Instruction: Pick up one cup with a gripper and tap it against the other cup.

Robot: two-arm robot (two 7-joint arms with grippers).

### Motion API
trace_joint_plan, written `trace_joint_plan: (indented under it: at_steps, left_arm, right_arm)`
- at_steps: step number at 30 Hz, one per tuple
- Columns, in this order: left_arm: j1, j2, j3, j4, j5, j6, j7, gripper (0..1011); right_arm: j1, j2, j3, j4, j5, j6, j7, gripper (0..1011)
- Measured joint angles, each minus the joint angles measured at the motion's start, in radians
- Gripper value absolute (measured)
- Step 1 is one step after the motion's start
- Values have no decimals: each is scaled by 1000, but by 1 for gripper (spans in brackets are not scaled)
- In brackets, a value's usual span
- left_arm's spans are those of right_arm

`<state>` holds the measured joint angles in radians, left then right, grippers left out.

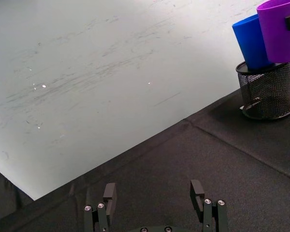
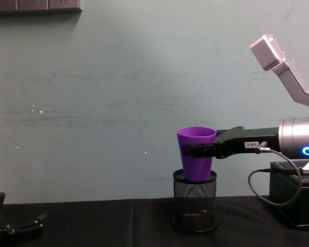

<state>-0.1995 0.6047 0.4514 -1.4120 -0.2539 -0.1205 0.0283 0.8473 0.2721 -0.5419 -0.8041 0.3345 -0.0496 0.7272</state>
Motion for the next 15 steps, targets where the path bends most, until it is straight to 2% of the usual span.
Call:
trace_joint_plan:
  at_steps: [4,15]
  left_arm:
    - [0,0,0,0,0,0,0,1000]
    - [0,0,0,0,0,0,0,1000]
  right_arm:
    - [-8,0,6,-11,3,10,0,724]
    - [-79,49,12,-173,25,90,-10,723]
